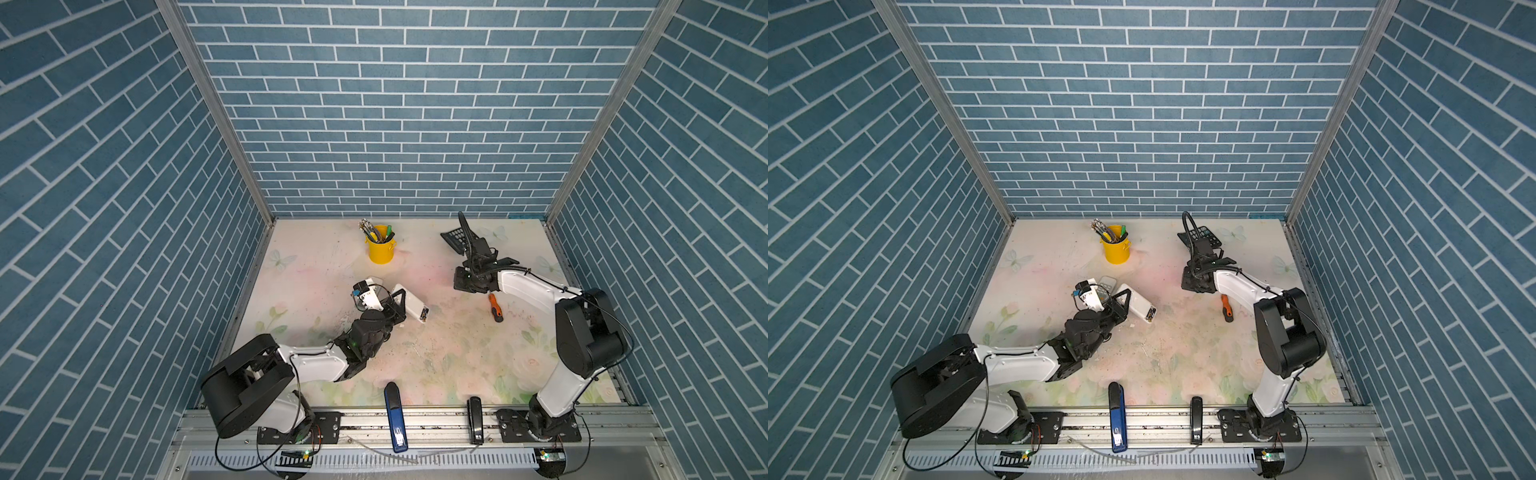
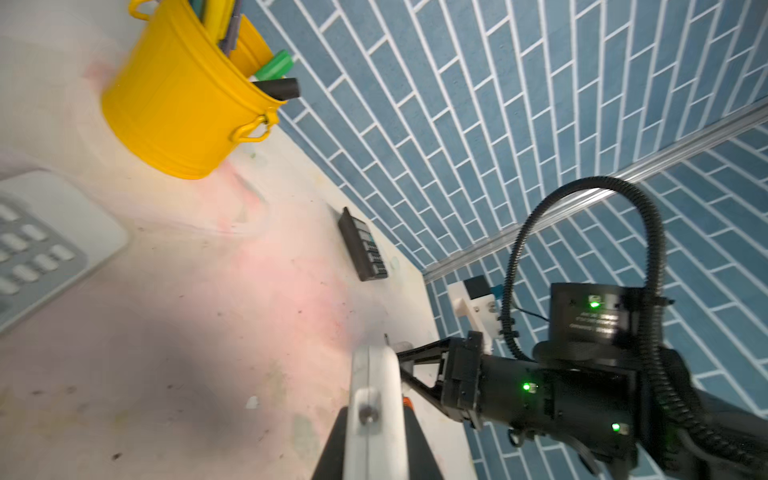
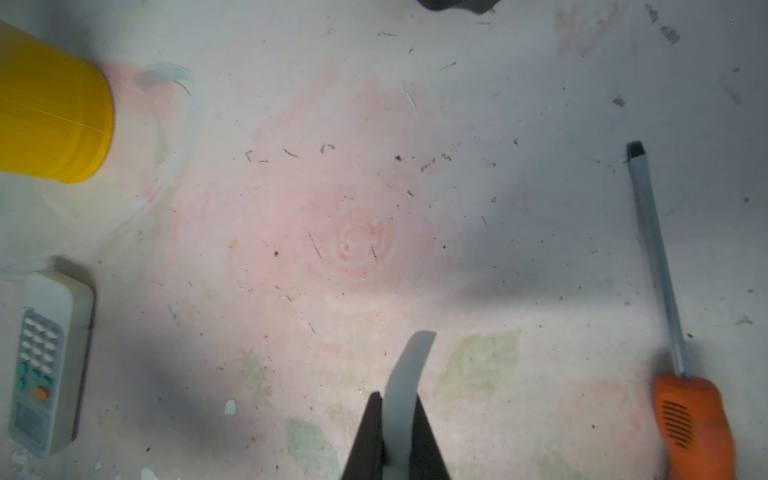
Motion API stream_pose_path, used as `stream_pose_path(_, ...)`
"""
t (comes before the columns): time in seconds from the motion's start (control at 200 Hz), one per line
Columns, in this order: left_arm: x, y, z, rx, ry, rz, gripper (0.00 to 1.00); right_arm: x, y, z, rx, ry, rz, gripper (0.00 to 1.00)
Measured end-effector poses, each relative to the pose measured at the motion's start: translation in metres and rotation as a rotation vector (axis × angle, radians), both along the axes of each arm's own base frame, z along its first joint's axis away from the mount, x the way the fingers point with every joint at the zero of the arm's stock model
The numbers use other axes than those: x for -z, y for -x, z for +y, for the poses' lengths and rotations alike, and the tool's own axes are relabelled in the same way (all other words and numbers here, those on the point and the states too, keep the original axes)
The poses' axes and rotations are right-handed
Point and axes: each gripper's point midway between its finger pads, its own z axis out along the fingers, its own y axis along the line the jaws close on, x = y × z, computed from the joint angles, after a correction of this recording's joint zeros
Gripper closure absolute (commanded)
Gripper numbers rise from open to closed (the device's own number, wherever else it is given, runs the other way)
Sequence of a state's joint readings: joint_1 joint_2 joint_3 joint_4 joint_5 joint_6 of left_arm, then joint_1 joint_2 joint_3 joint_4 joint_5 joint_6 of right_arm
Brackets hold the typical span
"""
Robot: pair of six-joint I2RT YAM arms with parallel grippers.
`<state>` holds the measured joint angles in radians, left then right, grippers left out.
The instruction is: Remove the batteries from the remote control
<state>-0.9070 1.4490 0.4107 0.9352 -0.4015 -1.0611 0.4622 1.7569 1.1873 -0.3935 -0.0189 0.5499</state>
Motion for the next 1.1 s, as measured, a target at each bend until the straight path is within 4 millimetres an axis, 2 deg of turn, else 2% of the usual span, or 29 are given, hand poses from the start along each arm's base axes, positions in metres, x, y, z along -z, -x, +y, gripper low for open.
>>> stream_pose_path(0.275,0.068,-0.004,0.005,-0.096,-0.066,0.08,1.0,0.008,-0.005,0.003,-0.008,0.036,0.01,0.93)
stream_pose_path(0.475,0.07,-0.005,0.004,-0.12,-0.018,0.081,1.0,0.015,-0.001,0.004,-0.013,0.052,0.029,0.85)
stream_pose_path(0.7,0.072,0.001,0.012,-0.139,-0.007,0.094,0.75,0.017,0.0,0.007,-0.019,0.055,0.034,0.72)
stream_pose_path(0.76,0.074,0.003,0.015,-0.14,-0.011,0.101,0.72,0.018,-0.001,0.009,-0.023,0.054,0.034,0.69)
stream_pose_path(1.1,0.089,0.015,0.025,-0.132,-0.056,0.134,0.67,0.019,0.005,0.02,-0.05,0.056,0.036,0.65)
